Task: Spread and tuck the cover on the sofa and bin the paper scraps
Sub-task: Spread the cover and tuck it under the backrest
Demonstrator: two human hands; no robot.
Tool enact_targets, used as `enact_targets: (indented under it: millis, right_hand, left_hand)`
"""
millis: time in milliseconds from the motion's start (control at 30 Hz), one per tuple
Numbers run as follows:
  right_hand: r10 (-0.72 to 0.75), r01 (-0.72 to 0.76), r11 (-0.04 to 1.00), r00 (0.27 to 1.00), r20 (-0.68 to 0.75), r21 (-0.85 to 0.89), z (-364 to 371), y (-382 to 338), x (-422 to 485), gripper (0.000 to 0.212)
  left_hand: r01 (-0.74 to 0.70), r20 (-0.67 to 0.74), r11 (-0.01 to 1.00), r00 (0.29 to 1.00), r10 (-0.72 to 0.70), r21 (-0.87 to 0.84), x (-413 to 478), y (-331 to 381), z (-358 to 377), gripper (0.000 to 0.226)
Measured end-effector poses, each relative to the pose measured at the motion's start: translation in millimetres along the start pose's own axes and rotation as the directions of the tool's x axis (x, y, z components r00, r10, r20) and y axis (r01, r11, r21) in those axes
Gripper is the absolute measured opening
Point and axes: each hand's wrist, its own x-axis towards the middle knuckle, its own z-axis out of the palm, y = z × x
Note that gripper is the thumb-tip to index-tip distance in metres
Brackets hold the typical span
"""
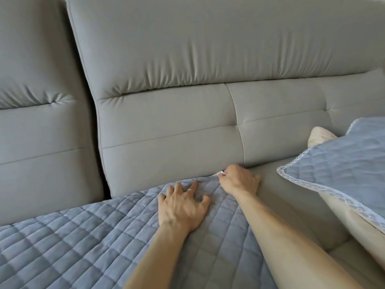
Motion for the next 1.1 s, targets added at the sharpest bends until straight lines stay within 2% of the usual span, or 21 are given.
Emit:
enact_targets:
  millis: [100,200,267,333,467,567,667,733,833,933,1000,1100]
  right_hand:
    - [-0.029,0.033,0.999,0.994,-0.107,0.034,15.4,-0.1,9.8,0.026]
    - [-0.032,0.032,0.999,0.997,-0.074,0.008,31.8,-7.1,5.8,0.025]
    - [-0.002,0.003,1.0,0.999,-0.035,0.01,33.7,-8.4,5.4,0.027]
    - [0.089,-0.089,0.996,0.996,0.024,0.015,24.1,-6.5,12.6,0.035]
    - [0.222,-0.216,0.971,0.974,0.049,-0.1,0.8,-7.6,32.8,0.037]
    - [0.221,-0.218,0.971,0.975,0.019,-0.098,12.6,-15.4,35.5,0.028]
    - [0.196,-0.188,0.977,0.978,0.069,-0.105,44.1,-19.6,19.0,0.032]
    - [0.147,-0.14,0.981,0.988,0.045,-0.136,54.3,-22.6,5.1,0.043]
    - [-0.094,0.088,0.973,0.995,-0.016,-0.212,47.2,-20.1,-14.2,0.045]
    - [-0.337,0.353,0.911,0.936,0.105,-0.215,29.4,-5.9,-16.2,0.035]
    - [-0.414,0.445,0.873,0.892,0.181,-0.197,15.7,-2.9,-11.1,0.037]
    - [-0.495,0.509,0.82,0.86,0.122,-0.262,2.9,-6.8,-19.6,0.037]
  left_hand:
    - [-0.136,-0.061,0.99,0.989,0.135,-0.022,13.1,-1.2,8.4,0.06]
    - [-0.249,0.085,0.966,0.963,0.255,-0.073,22.3,-16.5,19.1,0.058]
    - [-0.226,0.164,0.967,0.956,0.243,-0.119,22.0,-19.0,20.7,0.059]
    - [-0.197,0.227,0.966,0.946,0.232,-0.165,25.3,-13.7,17.1,0.06]
    - [-0.176,0.245,0.961,0.943,0.227,-0.214,34.7,-2.0,2.5,0.062]
    - [-0.173,0.22,0.962,0.951,0.22,-0.213,45.1,-2.4,5.4,0.062]
    - [-0.142,0.242,0.971,0.952,0.187,-0.195,45.3,-17.6,26.5,0.062]
    - [-0.115,0.242,0.977,0.957,0.157,-0.177,41.5,-30.7,34.8,0.061]
    - [-0.117,0.226,0.979,0.962,0.153,-0.165,33.6,-38.2,36.4,0.061]
    - [-0.156,0.194,0.974,0.963,0.187,-0.164,38.1,-26.3,32.1,0.066]
    - [-0.192,0.156,0.973,0.965,0.211,-0.131,45.5,-21.8,23.8,0.073]
    - [-0.169,0.121,0.97,0.974,0.192,-0.177,49.3,-18.7,22.1,0.062]
